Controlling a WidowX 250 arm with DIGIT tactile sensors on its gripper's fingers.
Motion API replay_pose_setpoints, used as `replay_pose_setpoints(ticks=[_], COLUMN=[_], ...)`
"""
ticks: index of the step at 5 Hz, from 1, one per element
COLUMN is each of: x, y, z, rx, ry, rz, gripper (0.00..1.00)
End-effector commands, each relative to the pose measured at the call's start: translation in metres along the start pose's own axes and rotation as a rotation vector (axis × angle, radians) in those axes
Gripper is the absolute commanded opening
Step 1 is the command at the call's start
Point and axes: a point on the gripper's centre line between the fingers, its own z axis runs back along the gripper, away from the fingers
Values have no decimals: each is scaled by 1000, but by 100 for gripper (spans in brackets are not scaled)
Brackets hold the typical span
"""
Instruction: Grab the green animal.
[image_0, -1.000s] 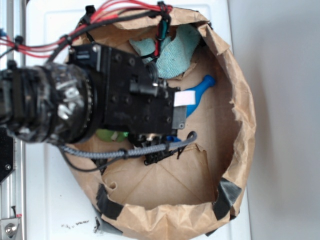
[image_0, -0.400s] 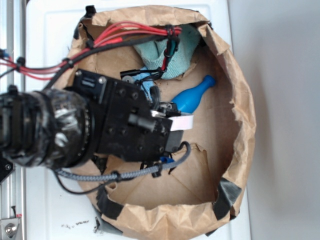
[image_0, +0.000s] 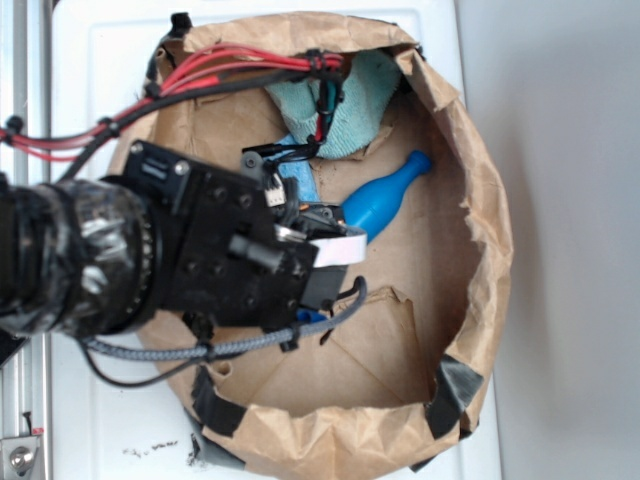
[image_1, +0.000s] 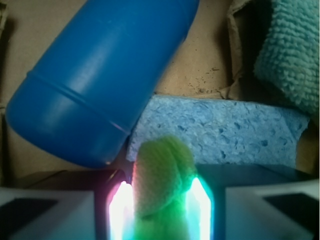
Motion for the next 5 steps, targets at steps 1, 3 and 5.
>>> replay_pose_setpoints(ticks=[1,3,5], x=[7,34,42], y=[4,9,21], z=[44,137,168], rx=[-178,-299,-381], ry=[-53,-65,-13], rz=[55,156,151], gripper=[0,0,0])
